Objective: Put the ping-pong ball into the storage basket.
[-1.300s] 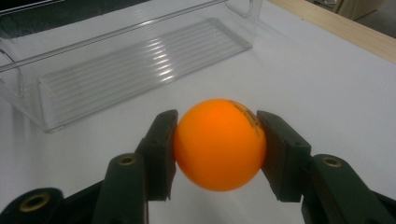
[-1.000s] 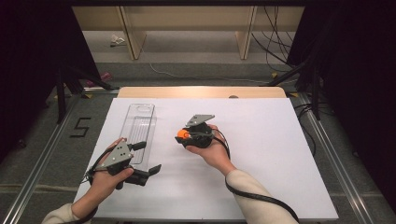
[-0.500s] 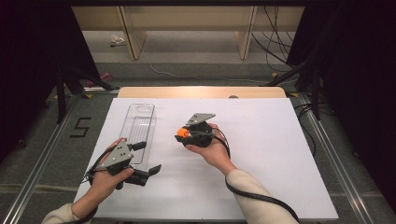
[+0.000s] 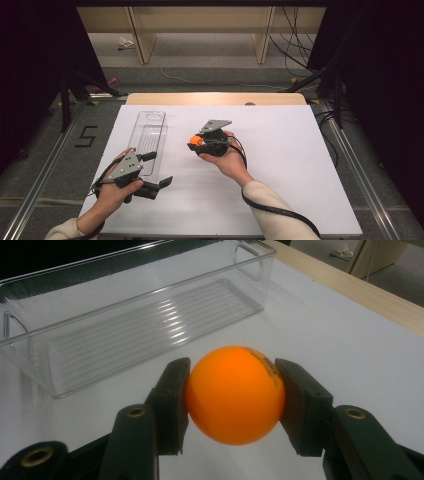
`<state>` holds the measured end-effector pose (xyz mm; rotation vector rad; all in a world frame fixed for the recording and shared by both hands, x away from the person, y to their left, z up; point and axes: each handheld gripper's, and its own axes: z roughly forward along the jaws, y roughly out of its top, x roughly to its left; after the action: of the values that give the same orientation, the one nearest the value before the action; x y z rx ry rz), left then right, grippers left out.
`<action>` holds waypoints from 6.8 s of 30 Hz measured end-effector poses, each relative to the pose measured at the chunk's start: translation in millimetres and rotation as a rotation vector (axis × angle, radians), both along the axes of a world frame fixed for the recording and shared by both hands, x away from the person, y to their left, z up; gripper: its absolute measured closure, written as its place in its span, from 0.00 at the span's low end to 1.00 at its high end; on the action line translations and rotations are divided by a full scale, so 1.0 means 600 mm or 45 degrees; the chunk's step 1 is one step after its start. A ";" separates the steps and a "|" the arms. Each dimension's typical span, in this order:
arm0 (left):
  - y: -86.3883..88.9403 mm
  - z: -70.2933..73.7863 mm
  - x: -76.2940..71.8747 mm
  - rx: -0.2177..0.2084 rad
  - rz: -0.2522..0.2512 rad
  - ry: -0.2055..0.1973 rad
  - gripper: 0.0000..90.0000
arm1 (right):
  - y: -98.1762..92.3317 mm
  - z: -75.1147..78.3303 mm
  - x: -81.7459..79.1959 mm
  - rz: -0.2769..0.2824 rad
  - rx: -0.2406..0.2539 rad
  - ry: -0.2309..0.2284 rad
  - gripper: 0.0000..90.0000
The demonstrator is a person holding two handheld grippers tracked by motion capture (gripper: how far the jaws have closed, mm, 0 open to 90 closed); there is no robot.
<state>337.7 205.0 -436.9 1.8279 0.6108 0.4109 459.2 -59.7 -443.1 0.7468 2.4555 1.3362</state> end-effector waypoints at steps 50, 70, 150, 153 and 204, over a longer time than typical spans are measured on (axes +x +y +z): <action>0.000 0.002 -0.001 -0.002 -0.005 -0.004 0.04 | 0.008 0.033 0.005 -0.007 0.065 -0.037 0.57; 0.000 0.001 -0.001 -0.004 -0.004 -0.002 0.04 | 0.023 0.033 0.010 0.001 0.074 -0.029 0.57; 0.000 0.002 -0.003 0.002 -0.023 -0.004 0.04 | 0.080 0.055 0.035 0.053 0.065 -0.042 0.57; 0.000 0.003 -0.003 0.002 -0.022 -0.004 0.04 | 0.083 0.056 0.036 0.054 0.067 -0.043 0.57; -0.001 0.002 -0.003 0.002 -0.028 -0.002 0.04 | 0.117 0.066 0.044 0.088 0.056 -0.047 0.57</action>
<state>336.0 204.4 -435.7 1.8340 0.5889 0.3985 485.9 10.3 -403.4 0.6467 2.4515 1.4199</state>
